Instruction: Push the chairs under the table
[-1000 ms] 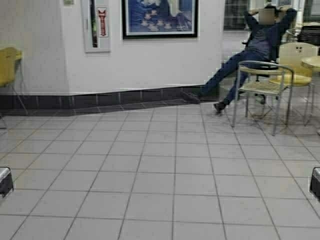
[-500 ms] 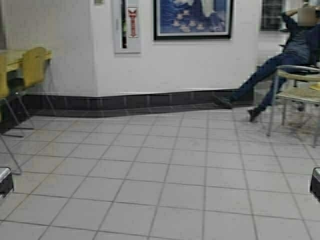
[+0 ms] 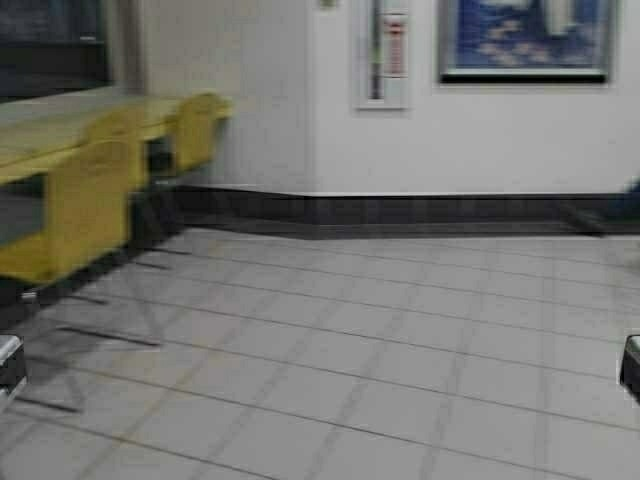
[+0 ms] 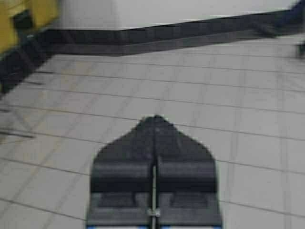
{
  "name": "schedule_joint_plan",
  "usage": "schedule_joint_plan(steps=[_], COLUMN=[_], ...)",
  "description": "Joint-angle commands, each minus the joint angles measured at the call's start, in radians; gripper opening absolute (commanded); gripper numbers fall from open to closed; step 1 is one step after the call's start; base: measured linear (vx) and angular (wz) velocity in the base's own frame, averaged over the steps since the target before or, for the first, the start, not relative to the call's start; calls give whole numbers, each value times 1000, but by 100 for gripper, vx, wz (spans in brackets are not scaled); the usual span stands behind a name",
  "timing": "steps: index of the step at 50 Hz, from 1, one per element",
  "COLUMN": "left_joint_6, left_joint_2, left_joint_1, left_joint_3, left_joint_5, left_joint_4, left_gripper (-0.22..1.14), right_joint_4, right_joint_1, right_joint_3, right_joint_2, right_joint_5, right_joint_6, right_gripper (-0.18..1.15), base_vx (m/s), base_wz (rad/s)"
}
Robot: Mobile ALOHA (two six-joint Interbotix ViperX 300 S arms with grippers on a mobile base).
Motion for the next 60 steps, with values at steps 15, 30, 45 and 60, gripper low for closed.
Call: schedule_joint_plan(steps=[15,30,45,60], left_joint_6=[-3,-17,-35,-17], left_joint_2=[29,67,54,29], left_joint_1=[0,0,0,0], left_joint_3=[-9,-23,-28,-25], left_joint_5=[-5,-5,-5,-5], left_joint_4=[2,-2,-3,3], left_gripper=[3,3,3,3], right_joint_4=[-2,-2,-2,2], right_joint_1=[21,21,21,23], right_joint_3=[-5,-9,-6,-6], right_joint_2=[-12,12,-3,2], right_joint_5=[-3,-5,64,89], right_joint_6=[-5,-8,-5,0], right_gripper=[4,4,4,4], base_vx=[25,19,17,14], base_wz=[62,62,67,67])
